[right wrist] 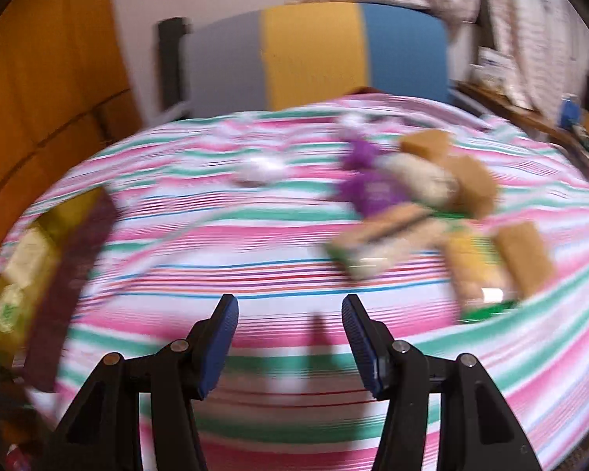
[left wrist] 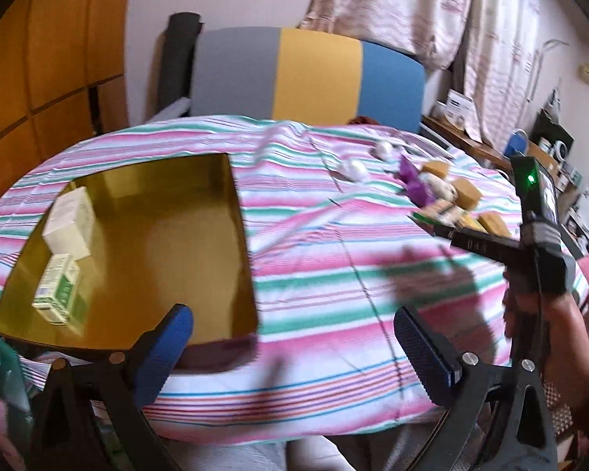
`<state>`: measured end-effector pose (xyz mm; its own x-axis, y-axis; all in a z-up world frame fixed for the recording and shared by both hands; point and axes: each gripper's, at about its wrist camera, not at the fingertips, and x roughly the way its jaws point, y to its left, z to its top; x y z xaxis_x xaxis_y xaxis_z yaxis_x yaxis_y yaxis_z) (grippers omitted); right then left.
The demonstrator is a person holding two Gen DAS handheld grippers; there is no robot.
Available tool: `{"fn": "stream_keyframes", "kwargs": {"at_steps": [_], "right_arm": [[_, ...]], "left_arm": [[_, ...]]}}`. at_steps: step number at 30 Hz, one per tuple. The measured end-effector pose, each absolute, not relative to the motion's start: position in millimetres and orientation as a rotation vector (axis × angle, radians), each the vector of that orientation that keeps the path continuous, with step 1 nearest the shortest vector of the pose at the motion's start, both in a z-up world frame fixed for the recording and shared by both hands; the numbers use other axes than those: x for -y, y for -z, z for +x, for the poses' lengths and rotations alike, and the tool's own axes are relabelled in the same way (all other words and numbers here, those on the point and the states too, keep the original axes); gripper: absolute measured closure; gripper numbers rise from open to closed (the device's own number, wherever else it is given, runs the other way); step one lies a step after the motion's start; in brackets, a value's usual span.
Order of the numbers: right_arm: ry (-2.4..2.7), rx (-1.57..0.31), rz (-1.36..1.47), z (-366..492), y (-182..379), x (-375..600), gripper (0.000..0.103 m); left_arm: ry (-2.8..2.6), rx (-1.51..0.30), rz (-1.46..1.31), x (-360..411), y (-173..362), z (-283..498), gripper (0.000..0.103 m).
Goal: Organize objects
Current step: 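Grasp the WEIDAN cracker pack with the right gripper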
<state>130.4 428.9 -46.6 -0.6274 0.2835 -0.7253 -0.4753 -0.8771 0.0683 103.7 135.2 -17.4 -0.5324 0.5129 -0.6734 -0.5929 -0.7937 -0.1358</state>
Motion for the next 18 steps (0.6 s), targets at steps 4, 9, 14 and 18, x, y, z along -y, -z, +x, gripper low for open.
{"fn": "stream_keyframes", "kwargs": {"at_steps": [4, 9, 14, 18], "right_arm": [[-2.322, -0.364, -1.046, 141.2, 57.2, -489.6, 0.047], [-2.316, -0.303, -1.106, 136.3, 61.1, -519.7, 0.044], [-2.353, -0.186, -1.168, 126.3, 63.7, -530.7, 0.042], [-2.364, -0.338, -1.152, 134.1, 65.6, -550.2, 0.042]], "left_arm": [[-2.254, -0.159, -0.974, -148.1, 20.5, 112.4, 0.000], [-2.214, -0.206, -0.981, -164.5, 23.3, 116.6, 0.000], [-2.167, -0.233, -1.020, -181.9, 28.6, 114.4, 0.000], [-2.150, -0.257, -1.021, -191.5, 30.0, 116.5, 0.000]]}}
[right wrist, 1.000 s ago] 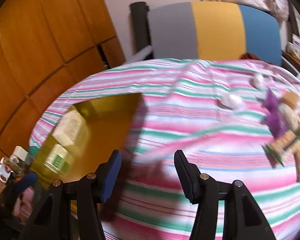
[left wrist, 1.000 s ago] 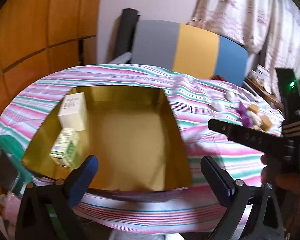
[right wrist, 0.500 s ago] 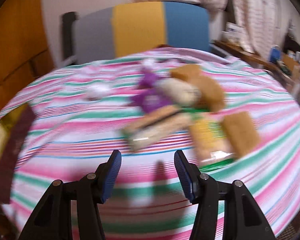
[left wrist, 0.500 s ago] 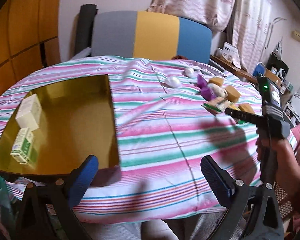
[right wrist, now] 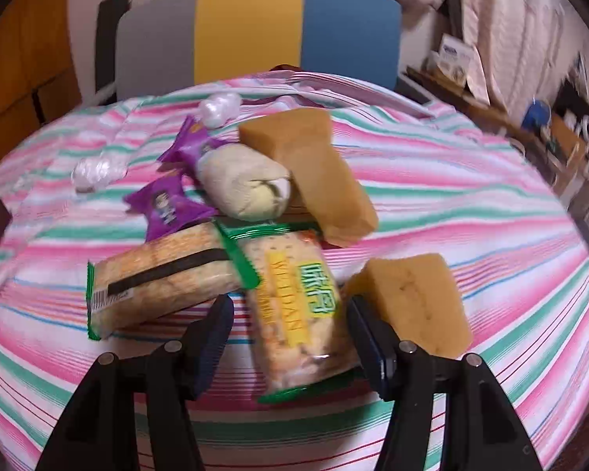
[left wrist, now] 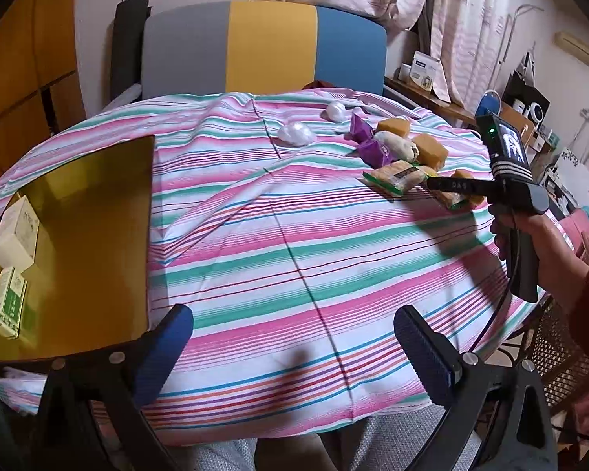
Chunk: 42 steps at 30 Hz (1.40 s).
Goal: Organize objects
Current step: 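Grasp the WEIDAN cracker pack with the right gripper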
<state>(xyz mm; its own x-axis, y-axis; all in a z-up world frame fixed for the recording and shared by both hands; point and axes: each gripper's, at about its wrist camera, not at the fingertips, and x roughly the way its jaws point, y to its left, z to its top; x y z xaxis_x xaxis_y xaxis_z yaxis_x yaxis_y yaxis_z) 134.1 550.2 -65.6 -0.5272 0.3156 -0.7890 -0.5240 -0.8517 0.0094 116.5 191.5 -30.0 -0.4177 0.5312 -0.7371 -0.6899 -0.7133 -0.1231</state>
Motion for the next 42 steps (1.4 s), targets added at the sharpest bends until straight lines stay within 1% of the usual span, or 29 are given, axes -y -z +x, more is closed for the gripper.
{"fn": "stream_keyframes", "kwargs": {"at_steps": [3, 4, 6, 7, 11, 18, 24, 26, 30, 35, 38, 40, 42], "right_arm": [[-2.339, -0.454, -1.193, 140.0, 76.6, -559.4, 0.042], [-2.351, -0.442, -1.155, 143.5, 75.8, -555.6, 0.043], [-2.362, -0.408, -1.136, 146.1, 74.9, -543.1, 0.053], [-2.370, -0.390, -1.122, 146.8, 74.8, -536.6, 0.055], [-2.397, -0.372, -1.062, 147.2, 76.0, -514.0, 0.055], [-2.385, -0.465, -0.954, 153.6, 78.0, -519.4, 0.056], [-2.370, -0.469, -0.911, 155.9, 79.7, -521.7, 0.056], [-2.377, -0.481, -0.902, 156.5, 80.3, -523.3, 0.056], [-2.383, -0.491, -0.886, 157.7, 82.2, -524.0, 0.055], [-2.384, -0.491, -0.883, 157.9, 83.1, -523.8, 0.055], [-2.387, -0.495, -0.879, 158.8, 83.5, -524.7, 0.055], [-2.389, -0.500, -0.876, 159.3, 83.5, -524.7, 0.055], [-2.389, -0.504, -0.874, 159.8, 83.5, -524.7, 0.055]], "left_arm": [[-2.139, -0.271, -1.030, -202.8, 31.0, 113.0, 0.000], [-2.136, -0.275, -1.033, -207.0, 31.1, 111.8, 0.000], [-2.122, -0.281, -1.034, -216.4, 30.7, 109.3, 0.000], [-2.119, -0.287, -1.033, -220.7, 30.7, 108.5, 0.000], [-2.121, -0.342, -1.008, -241.5, 29.5, 104.8, 0.000], [-2.154, -0.404, -0.942, -284.7, 27.2, 84.8, 0.000], [-2.090, -0.533, -0.866, -347.8, 34.5, 57.0, 0.000], [-2.073, -0.549, -0.843, -365.5, 34.7, 47.1, 0.000], [-2.053, -0.561, -0.818, -398.8, 35.2, 26.6, 0.000], [-1.980, -0.555, -0.880, -422.8, 52.2, 11.4, 0.000], [-1.872, -0.511, -0.928, -423.2, 65.0, 14.2, 0.001], [-1.763, -0.469, -0.965, -418.5, 71.6, 22.1, 0.004], [-1.689, -0.480, -0.966, -411.7, 74.9, 35.9, 0.004]]}}
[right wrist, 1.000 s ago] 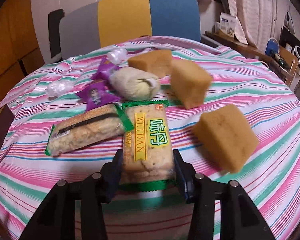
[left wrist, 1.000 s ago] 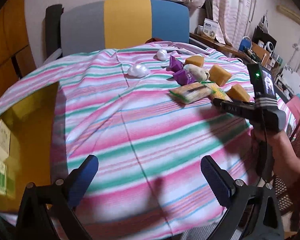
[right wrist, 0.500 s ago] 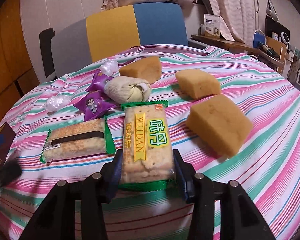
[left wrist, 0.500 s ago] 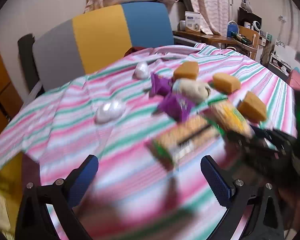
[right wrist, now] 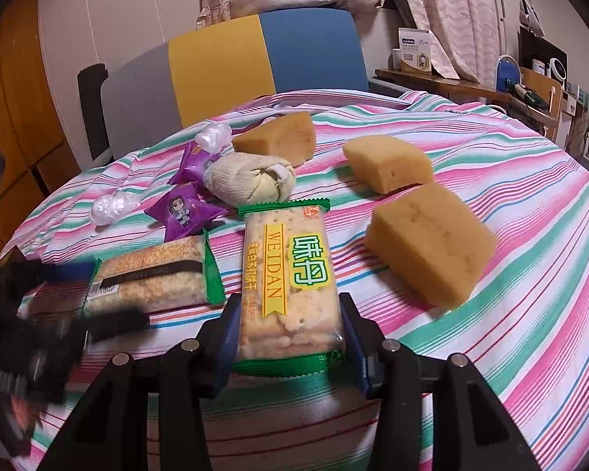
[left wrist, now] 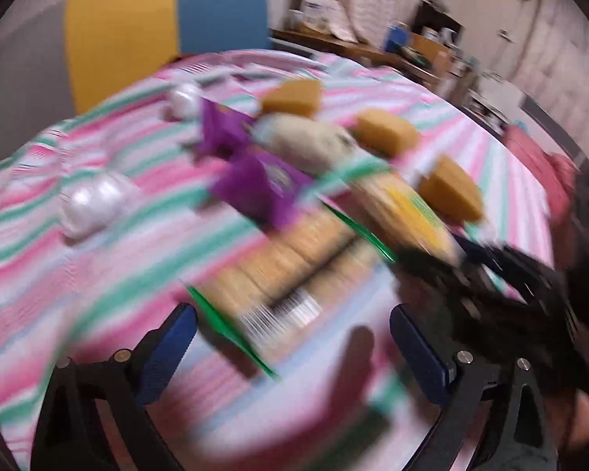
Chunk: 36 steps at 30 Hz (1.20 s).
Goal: Organize objects
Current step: 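Grasp the WEIDAN cracker pack with the right gripper, then grasp the rice-cracker pack with the left gripper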
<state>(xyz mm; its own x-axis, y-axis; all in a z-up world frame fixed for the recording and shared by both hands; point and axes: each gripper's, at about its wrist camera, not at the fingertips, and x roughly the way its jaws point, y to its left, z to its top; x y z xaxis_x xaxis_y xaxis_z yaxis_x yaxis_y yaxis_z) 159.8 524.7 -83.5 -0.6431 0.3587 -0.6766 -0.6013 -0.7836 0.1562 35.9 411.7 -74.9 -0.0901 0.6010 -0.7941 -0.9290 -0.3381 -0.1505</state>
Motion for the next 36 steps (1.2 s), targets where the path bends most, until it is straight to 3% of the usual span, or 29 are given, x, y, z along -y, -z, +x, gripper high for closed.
{"fn": "stream_keyframes", "kwargs": {"at_steps": [9, 17, 23, 30, 36], "right_arm": [[-2.391, -0.509, -0.867, 160.7, 83.1, -525.4, 0.055], [-2.399, -0.526, -0.860, 162.4, 83.7, -527.0, 0.055], [-2.399, -0.541, -0.851, 162.4, 84.4, -527.3, 0.055], [-2.405, -0.580, -0.833, 165.8, 85.1, -530.2, 0.056], [-2.403, -0.576, -0.832, 166.0, 85.1, -529.0, 0.056]], "left_arm": [[-1.878, -0.564, -0.729, -414.7, 45.5, 44.1, 0.000], [-1.738, -0.514, -0.990, -447.6, 75.7, 11.6, 0.000], [-1.632, -0.544, -0.893, -424.4, 66.2, 44.6, 0.001], [-1.790, -0.490, -0.894, -443.0, 58.8, 28.6, 0.000], [-1.818, -0.601, -0.885, -436.3, 79.7, 29.6, 0.009]]}}
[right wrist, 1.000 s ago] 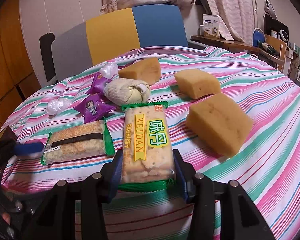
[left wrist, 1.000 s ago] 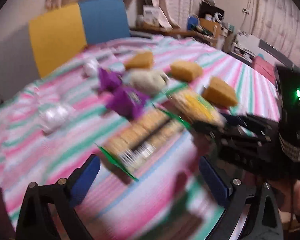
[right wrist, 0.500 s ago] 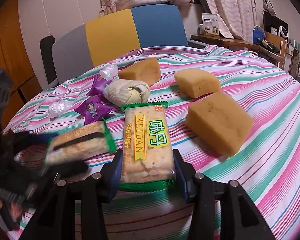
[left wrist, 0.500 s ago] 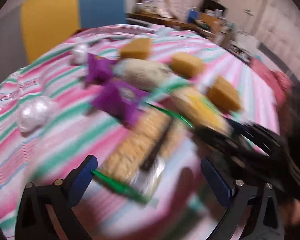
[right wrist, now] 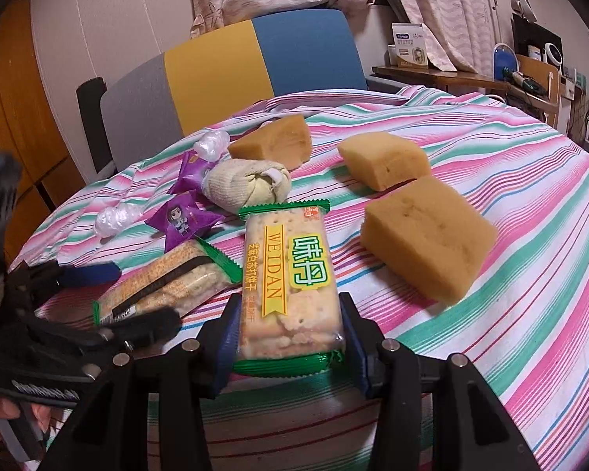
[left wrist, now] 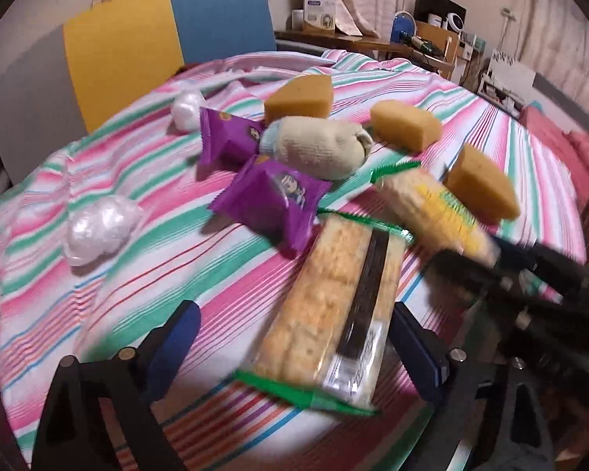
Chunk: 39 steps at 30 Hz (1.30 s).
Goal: Organize objects
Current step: 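Grasp the rice-cracker pack with the left gripper, then carry the rice-cracker pack into the tray and open the left gripper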
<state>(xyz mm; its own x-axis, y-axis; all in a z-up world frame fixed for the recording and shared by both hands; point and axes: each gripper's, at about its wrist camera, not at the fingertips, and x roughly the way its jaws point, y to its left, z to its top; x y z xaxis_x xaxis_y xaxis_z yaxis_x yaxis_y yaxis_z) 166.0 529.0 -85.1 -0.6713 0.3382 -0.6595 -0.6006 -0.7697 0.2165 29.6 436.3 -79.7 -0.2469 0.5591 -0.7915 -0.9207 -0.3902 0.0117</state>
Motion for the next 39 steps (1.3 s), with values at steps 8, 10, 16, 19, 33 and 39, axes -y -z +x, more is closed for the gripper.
{"fn": "stream_keyframes", "kwargs": {"at_steps": [8, 10, 16, 19, 33, 39], "right_arm": [[-2.394, -0.549, -0.843, 163.8, 84.9, -527.5, 0.055], [-2.390, -0.539, -0.847, 163.3, 85.1, -526.9, 0.056], [-2.376, -0.476, -0.855, 160.3, 83.1, -521.2, 0.056], [-2.407, -0.480, -0.845, 161.6, 81.5, -520.0, 0.056], [-2.430, -0.342, -0.836, 156.8, 74.0, -501.1, 0.056], [-2.425, -0.336, -0.833, 156.6, 73.9, -501.1, 0.056]], "left_arm": [[-1.802, -0.615, -0.806, -426.0, 75.3, 59.7, 0.054], [-1.819, -0.592, -0.804, -414.4, 74.2, 66.3, 0.054], [-1.930, -0.452, -0.849, -361.4, 74.9, 76.0, 0.055], [-1.976, -0.357, -0.891, -326.3, 76.9, 81.2, 0.056], [-2.252, 0.047, -0.941, -179.0, 35.3, 66.7, 0.056], [-2.361, 0.111, -0.940, -135.4, 25.8, 50.5, 0.056]]}}
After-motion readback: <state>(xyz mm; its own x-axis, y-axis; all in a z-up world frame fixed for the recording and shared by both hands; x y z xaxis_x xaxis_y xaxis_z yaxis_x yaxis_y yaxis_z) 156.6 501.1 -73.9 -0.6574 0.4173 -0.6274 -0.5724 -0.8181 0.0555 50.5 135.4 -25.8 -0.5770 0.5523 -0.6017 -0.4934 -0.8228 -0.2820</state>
